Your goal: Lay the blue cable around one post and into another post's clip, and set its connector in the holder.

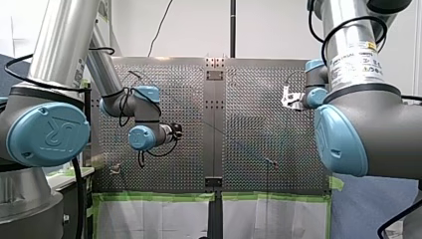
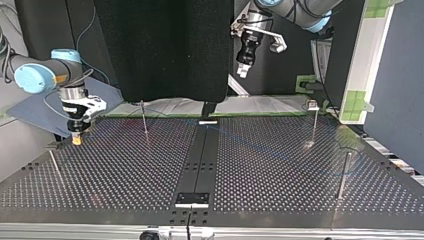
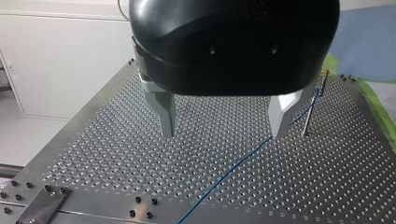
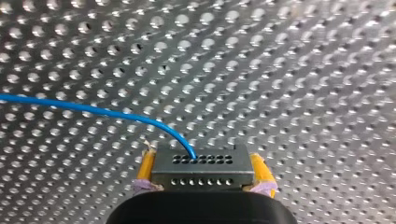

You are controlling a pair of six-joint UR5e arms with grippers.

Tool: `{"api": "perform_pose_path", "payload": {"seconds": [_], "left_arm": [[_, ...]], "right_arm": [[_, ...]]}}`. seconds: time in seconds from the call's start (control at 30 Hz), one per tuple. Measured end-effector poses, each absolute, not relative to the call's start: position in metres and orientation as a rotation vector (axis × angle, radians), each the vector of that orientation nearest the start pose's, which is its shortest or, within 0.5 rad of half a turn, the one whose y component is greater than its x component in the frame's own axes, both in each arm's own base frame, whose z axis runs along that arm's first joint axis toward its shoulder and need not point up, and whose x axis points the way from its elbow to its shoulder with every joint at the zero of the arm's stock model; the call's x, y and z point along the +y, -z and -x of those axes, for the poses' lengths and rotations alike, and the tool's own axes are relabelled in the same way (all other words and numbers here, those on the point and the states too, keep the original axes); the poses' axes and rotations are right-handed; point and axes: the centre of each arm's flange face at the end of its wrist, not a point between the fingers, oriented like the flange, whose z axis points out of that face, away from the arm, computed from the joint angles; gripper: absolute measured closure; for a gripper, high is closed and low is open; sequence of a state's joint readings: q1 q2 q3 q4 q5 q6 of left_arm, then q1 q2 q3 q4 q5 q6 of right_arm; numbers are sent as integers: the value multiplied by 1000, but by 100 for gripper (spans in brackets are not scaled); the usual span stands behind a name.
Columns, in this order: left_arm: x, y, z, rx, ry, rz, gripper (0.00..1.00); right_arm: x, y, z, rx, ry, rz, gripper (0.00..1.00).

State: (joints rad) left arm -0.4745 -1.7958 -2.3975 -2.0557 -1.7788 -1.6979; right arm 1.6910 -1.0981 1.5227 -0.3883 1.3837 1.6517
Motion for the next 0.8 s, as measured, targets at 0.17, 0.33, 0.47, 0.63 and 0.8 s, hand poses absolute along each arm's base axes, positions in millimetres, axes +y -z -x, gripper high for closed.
{"api": "perform_pose_path", "payload": {"seconds": [0.17, 0.33, 0.47, 0.63, 0.8], "left_arm": [[-278, -140, -297, 1542, 315, -99, 0], [-277, -140, -298, 1543, 313, -97, 0], [-276, -140, -298, 1544, 311, -96, 0], [-275, -140, -299, 1545, 308, -94, 0], [-275, -140, -299, 1546, 307, -93, 0]], "right_arm": [[-618, -296, -225, -1131, -1480, -1411, 100], [-614, -315, -221, -1117, -1488, -1388, 100], [-614, -319, -216, -1123, -1478, -1377, 100], [-616, -316, -204, -1158, -1437, -1353, 100], [-617, -307, -189, -1198, -1383, -1325, 100]]}}
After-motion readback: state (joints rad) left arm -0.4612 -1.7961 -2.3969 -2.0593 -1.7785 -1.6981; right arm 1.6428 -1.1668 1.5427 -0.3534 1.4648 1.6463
